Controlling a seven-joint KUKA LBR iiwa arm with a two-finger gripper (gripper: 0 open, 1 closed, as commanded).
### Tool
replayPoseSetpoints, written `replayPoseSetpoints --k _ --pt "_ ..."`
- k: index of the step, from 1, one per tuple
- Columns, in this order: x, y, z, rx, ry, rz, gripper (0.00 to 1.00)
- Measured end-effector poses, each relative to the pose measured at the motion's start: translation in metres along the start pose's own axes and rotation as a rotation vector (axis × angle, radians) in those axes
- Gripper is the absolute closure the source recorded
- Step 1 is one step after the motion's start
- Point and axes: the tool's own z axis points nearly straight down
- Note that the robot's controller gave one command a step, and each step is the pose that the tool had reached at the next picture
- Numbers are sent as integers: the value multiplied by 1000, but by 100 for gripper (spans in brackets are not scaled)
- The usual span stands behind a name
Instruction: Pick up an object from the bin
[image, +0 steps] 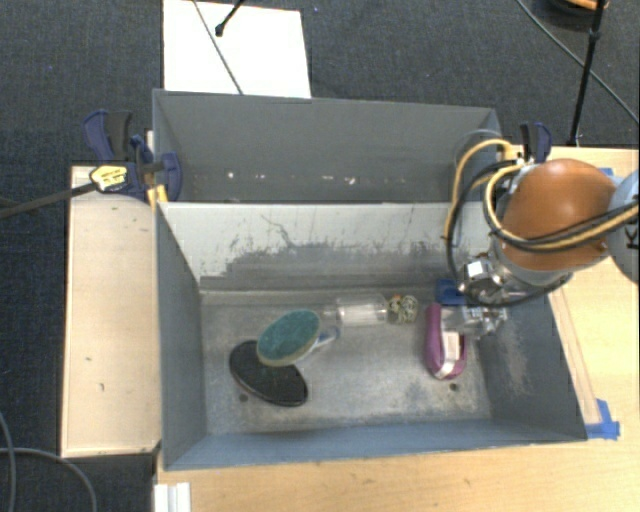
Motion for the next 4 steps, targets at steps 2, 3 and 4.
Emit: replayPoseSetpoints --k 2,3,4 --pt "-125 11 -168 2 -1 -307 100" --pt "-70 53 -112 -12 -2 -547 100" --pt "-40 107 -136 -11 0 -531 100"
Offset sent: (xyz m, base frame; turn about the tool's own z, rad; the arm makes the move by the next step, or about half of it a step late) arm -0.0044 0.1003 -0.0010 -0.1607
